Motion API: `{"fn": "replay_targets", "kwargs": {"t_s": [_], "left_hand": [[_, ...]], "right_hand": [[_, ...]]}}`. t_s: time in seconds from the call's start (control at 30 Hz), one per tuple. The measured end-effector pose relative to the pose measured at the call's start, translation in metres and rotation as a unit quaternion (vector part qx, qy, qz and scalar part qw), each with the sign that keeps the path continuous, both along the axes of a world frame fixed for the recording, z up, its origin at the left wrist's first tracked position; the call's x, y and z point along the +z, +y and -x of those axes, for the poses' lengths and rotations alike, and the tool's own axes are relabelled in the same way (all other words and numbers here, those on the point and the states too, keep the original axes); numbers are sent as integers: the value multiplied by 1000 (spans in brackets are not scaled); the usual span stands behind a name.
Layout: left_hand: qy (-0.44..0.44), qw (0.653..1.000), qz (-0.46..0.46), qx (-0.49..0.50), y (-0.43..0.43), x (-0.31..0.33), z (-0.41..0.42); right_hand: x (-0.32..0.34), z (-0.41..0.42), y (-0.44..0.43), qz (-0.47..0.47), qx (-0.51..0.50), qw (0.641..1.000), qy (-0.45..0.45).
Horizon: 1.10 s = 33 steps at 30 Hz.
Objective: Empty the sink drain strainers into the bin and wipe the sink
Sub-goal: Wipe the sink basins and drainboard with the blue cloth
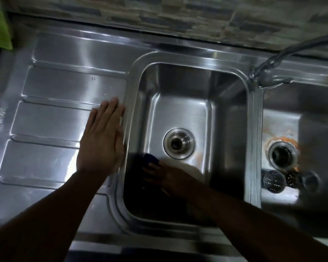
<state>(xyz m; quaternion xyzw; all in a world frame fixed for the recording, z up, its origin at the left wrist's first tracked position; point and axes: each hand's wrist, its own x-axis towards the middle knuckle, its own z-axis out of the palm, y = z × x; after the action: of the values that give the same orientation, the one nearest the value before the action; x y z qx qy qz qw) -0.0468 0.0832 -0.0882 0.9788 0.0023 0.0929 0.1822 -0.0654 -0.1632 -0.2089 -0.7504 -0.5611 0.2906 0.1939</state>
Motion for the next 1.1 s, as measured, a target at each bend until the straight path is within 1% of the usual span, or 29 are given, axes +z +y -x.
{"fn": "replay_targets", "kwargs": {"t_s": [0.03,0.1,0.17,0.23,0.27,0.33,0.37,0.43,0.47,0.53,0.6,0.63,0.67,0.73,0.77,0.83,0.87,0.9,1.0,1.1], "left_hand": [[-1,1000,2,-1,0,0,0],[-3,1000,0,-2,1,-1,0],[-1,1000,1,-3,0,-1,0],[10,1000,3,1,0,0,1],[14,1000,2,4,0,0,1],[15,1000,-2,6,-1,0,0],[13,1000,-2,2,-1,0,0],[6,1000,-6,-4,0,0,-1],[2,1000,-9,-3,0,1,-1],[-1,1000,-11,-2,0,1,0],[0,1000,-9,-2,-2,3,0],[2,1000,-8,-2,-2,4,0],[6,1000,-7,-3,-3,5,0],[20,1000,-6,-5,-2,8,1],[30,1000,-6,-5,-1,9,2],[40,999,-1,-10,-2,11,3],[44,999,-1,-11,-2,11,4],[46,999,0,-10,-3,12,4],[48,999,-1,-8,-3,12,4],[58,998,1,-10,-1,10,2]], "right_hand": [[-1,-7,2,-5,-12,1000,3],[-4,-35,11,26,-64,994,-83],[-7,-81,26,77,-198,970,-117],[-3,-126,43,117,-267,944,-154],[0,-143,50,136,-300,934,-135],[3,-151,62,163,-327,924,-112],[4,-141,67,178,-316,925,-114],[7,-96,72,186,-278,938,-88],[10,-68,68,168,-274,945,-62],[21,-20,46,134,-223,966,11],[40,6,18,122,-185,963,152],[47,12,4,138,-170,958,185],[47,16,-11,164,-163,956,183],[49,15,-33,231,-205,939,153],[51,12,-40,285,-232,920,134],[55,9,-49,394,-243,885,60],[55,10,-49,422,-241,873,37],[54,11,-50,436,-244,866,15],[43,2,-50,425,-287,857,-47],[25,-38,-53,415,-306,848,-124]]}}
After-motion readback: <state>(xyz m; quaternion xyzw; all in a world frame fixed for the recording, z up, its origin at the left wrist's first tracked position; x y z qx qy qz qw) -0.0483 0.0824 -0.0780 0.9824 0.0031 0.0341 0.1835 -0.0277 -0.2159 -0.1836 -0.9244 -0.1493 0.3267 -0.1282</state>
